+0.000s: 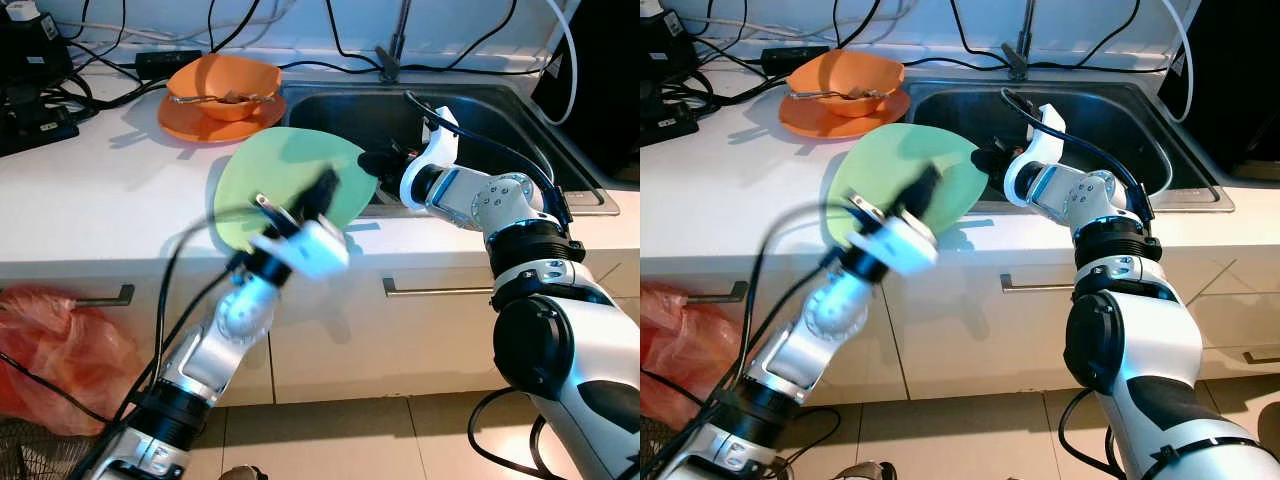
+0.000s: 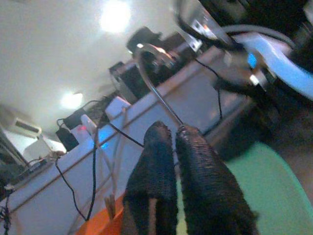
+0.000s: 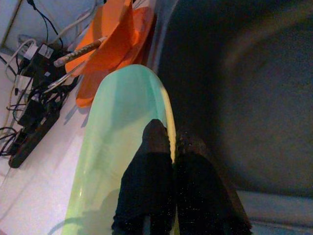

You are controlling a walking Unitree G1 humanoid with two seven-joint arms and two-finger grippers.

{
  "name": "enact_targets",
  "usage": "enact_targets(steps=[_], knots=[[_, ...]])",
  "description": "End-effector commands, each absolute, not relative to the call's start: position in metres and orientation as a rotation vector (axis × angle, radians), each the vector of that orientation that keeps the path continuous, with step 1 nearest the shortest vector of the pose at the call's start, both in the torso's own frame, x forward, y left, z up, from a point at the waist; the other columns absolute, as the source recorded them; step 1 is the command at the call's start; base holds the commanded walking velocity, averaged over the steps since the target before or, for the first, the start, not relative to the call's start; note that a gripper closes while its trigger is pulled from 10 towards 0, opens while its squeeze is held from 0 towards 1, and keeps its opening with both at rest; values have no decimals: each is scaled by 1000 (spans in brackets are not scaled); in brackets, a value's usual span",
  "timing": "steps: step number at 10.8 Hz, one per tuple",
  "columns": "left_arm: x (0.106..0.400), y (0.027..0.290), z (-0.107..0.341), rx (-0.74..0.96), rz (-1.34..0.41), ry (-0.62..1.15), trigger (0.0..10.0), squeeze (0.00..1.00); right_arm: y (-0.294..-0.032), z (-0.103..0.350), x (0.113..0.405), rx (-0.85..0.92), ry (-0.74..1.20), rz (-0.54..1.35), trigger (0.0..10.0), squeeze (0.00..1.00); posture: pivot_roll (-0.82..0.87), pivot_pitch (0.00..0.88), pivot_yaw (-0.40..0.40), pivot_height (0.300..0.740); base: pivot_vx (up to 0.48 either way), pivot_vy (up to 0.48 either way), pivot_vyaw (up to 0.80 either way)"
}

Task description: Kitchen organization

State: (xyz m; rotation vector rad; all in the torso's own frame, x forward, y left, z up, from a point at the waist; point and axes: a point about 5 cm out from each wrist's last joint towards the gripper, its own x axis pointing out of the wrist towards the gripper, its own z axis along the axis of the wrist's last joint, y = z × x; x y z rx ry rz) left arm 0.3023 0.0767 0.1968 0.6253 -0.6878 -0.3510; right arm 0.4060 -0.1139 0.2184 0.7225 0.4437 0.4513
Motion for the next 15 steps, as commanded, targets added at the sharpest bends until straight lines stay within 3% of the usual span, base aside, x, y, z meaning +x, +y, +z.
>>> enact_targets(steps=[1,4,8,9,10,15], knots=[[301,74,214,562,-347,-733,10000,1000,-123,222,408,722,414,417,0,0,10,76,-67,740,0,0,0],[301,80,233,437,-303,-737,10000,1000,-141,225,411,757,353,345,0,0,12,71,-67,740,0,0,0],[305,93,221,337,-262,-615,10000,1000,-182,233,414,806,216,185,0,0,11,63,-67,740,0,0,0],[310,93,215,237,-286,-532,10000,988,-194,234,415,833,165,120,0,0,12,62,-68,740,0,0,0],[314,93,204,152,-307,-446,10000,0,-199,233,414,841,146,84,0,0,10,61,-66,740,0,0,0],[313,88,184,17,-381,-299,10000,0,-203,221,414,890,87,16,0,0,10,67,-56,740,0,0,0]])
